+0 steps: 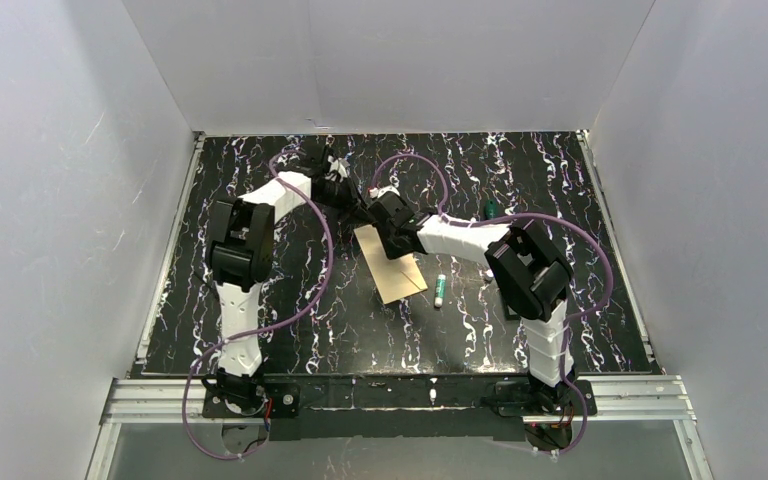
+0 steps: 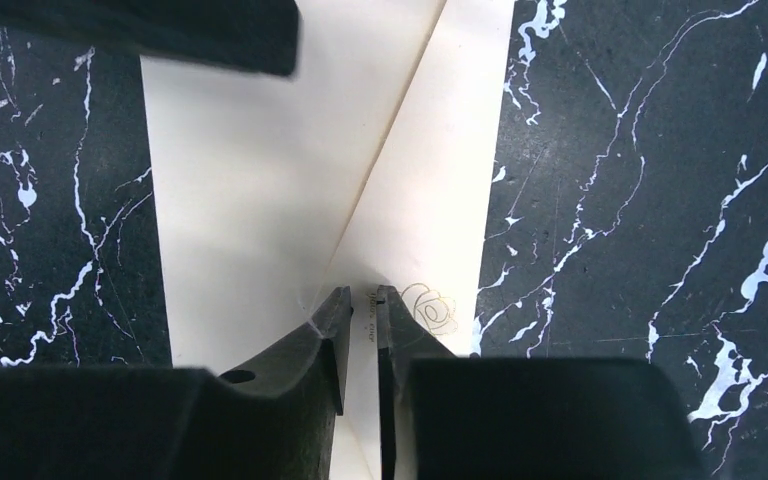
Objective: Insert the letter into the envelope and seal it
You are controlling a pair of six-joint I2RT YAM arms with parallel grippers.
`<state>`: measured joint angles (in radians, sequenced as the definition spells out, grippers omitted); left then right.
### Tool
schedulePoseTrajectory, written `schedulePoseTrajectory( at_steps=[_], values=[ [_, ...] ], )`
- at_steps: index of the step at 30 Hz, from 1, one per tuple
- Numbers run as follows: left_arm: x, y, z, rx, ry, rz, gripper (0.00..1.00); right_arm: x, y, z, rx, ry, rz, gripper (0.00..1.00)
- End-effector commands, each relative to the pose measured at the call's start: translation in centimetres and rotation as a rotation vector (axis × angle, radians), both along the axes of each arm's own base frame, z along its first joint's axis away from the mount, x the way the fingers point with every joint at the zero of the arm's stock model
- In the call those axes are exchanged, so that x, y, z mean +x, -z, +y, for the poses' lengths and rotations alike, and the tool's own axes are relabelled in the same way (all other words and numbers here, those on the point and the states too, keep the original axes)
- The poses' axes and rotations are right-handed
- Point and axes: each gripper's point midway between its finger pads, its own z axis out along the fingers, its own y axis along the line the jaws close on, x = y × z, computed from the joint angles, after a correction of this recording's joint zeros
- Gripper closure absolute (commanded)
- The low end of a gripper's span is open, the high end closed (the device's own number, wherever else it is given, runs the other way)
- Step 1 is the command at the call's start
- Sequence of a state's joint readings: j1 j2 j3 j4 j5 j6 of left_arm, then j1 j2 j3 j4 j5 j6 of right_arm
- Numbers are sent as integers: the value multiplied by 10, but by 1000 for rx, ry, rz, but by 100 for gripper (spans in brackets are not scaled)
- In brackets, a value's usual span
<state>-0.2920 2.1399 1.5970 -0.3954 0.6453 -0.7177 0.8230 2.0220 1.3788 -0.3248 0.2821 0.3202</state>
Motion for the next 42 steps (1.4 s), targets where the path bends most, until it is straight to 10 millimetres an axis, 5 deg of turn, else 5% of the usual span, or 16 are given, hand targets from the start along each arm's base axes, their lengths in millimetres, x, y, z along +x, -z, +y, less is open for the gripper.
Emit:
schedulePoseTrajectory(
  at_steps=[1, 9, 27, 30, 35, 42],
  values=[
    [-25, 32, -13, -29, 51, 75, 91, -68, 82, -72, -290, -22, 272, 79],
    [-49, 78, -12, 42, -14, 214, 100, -75, 77, -60, -259, -130, 245, 79],
    [-41, 92, 4, 188, -102, 262, 100, -126, 53, -90, -226, -217, 294, 78],
    [-42, 93, 5, 190, -98, 261, 100, -120, 45, -85, -215, -201, 267, 78],
    [-46, 93, 6, 187, -69, 253, 100, -81, 30, -55, -203, -135, 203, 80],
    [-56, 97, 10, 204, -39, 268, 100, -46, 45, -27, -198, -71, 173, 85]
  ],
)
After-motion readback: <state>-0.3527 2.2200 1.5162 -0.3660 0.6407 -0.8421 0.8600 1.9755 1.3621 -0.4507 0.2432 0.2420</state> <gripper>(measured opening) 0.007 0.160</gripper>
